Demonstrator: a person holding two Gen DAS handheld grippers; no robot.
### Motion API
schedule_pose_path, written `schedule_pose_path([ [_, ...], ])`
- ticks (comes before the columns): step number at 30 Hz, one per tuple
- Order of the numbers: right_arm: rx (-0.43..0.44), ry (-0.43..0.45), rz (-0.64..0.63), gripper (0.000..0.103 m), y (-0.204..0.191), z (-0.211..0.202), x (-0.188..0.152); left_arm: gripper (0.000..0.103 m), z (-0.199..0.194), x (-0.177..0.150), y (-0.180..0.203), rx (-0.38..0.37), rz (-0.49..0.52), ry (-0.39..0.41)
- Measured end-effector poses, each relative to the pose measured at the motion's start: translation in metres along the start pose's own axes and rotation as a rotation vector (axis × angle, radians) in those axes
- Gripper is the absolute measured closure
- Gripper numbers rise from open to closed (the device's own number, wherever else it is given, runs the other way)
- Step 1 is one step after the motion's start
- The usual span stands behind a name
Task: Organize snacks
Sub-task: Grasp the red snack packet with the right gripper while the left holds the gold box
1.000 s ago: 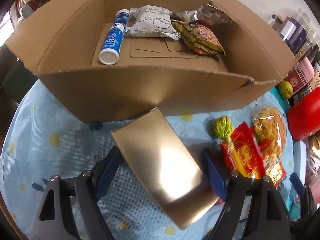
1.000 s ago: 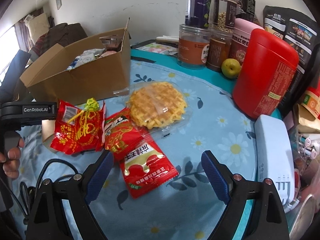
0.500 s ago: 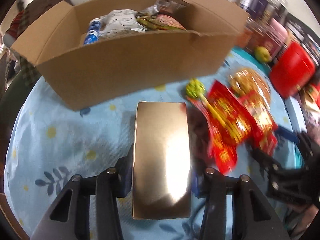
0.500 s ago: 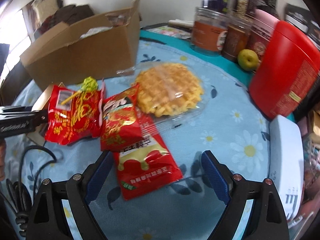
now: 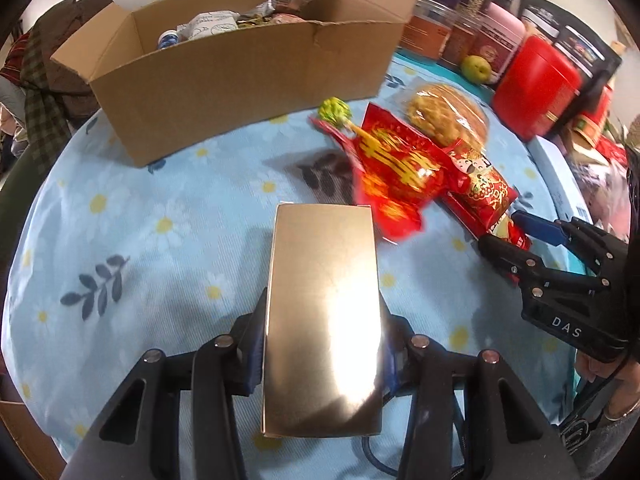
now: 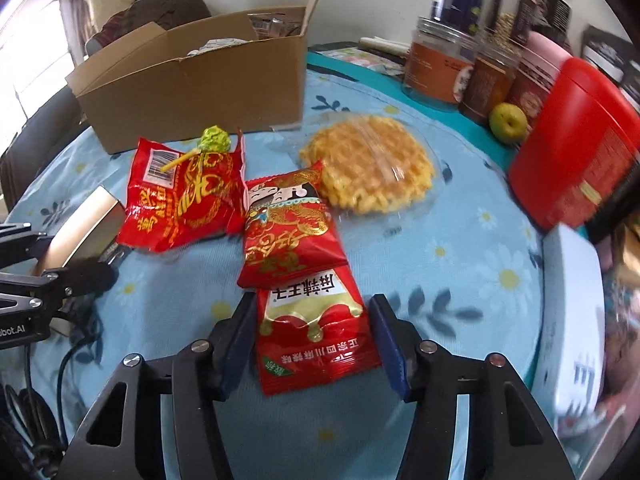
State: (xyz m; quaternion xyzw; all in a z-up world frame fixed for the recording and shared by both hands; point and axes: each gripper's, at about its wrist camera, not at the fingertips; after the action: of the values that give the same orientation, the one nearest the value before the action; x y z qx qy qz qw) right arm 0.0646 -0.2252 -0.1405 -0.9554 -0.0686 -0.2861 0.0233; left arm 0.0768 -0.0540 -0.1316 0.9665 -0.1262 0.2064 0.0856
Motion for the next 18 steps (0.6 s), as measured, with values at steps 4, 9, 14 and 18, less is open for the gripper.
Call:
schedule_pose_path([
  [4,-0.009,0.001,0.038,0.047,-0.002,-0.015,-0.019,0.058,-0.008,-0.015,0.004,-0.016,0.028,0.000],
  [9,0.013,-0.003,0.073,0.047,-0.009,-0.033,-0.044,0.058,-0.017,-0.033,0.010,-0.035,0.062,0.005],
  [14,0.022,-0.025,0.062,0.047,-0.021,-0.045,-0.065,0.058,-0.021,-0.045,0.013,-0.051,0.072,0.002],
  [18,0.044,-0.036,0.062,0.045,-0.028,-0.054,-0.077,0.058,-0.020,-0.047,0.014,-0.043,0.072,0.017],
])
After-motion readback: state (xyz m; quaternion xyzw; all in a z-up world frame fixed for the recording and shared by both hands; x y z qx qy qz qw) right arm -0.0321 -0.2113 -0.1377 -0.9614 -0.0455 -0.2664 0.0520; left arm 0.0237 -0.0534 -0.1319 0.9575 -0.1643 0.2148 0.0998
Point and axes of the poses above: each gripper's, at about its wrist camera, not at the fingertips, and z roughly the way its jaws point, y to its right, x to its top, and after that the axes turned 1 degree about x, right-handed
